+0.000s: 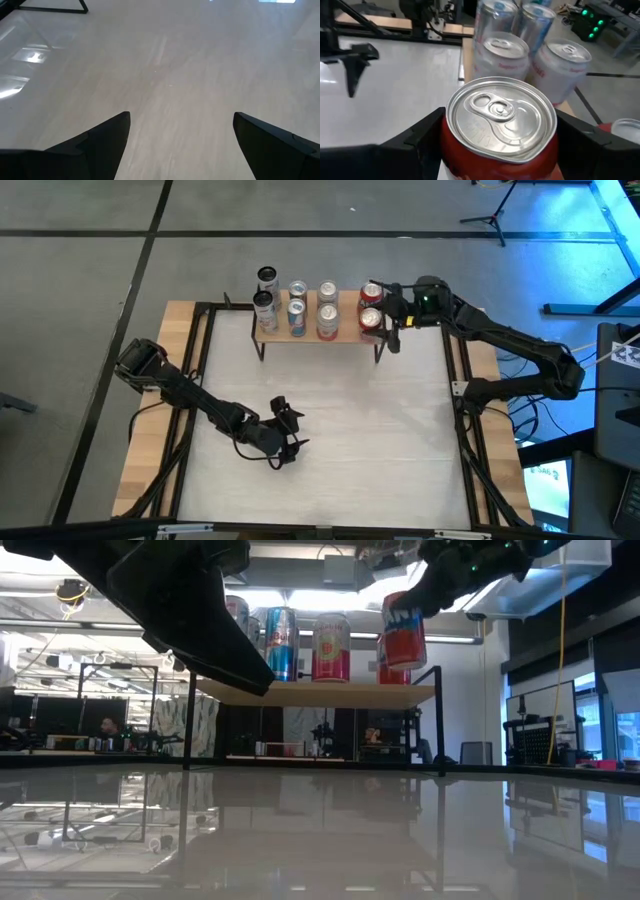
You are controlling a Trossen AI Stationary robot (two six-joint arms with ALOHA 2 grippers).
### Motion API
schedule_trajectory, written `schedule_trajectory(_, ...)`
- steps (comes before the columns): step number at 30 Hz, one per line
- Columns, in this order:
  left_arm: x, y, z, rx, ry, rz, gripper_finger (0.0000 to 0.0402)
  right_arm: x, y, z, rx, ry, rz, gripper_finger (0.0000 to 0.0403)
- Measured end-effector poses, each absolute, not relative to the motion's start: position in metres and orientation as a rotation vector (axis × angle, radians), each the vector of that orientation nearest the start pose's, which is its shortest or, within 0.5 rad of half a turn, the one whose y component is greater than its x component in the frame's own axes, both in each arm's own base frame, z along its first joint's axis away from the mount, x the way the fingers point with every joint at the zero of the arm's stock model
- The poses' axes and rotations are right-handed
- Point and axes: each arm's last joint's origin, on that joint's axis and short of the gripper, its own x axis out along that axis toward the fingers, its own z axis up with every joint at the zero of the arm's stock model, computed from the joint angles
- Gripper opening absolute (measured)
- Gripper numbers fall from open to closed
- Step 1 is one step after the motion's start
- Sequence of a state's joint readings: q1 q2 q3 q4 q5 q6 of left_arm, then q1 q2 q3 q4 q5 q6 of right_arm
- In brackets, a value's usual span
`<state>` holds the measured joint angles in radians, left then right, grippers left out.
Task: Place canned beverage on shelf
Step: Put the red soda can on the shelf
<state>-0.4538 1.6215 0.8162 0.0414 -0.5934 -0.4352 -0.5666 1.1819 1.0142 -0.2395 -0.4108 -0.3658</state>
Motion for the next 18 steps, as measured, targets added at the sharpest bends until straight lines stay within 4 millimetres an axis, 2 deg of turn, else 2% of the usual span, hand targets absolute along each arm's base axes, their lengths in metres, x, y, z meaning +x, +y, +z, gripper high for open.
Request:
schedule_trajectory(9,0.288,-0.122,0.169,-0.040,0.614,0.272,0.0344,0.233,-0.135,0.317,-0.168,0.435,-0.110,0.0287)
schedule_trajectory(18,0.288,-0.123,0.169,-0.043,0.613,0.273,0.0344,0.234,-0.137,0.316,-0.196,0.454,-0.157,0.0289)
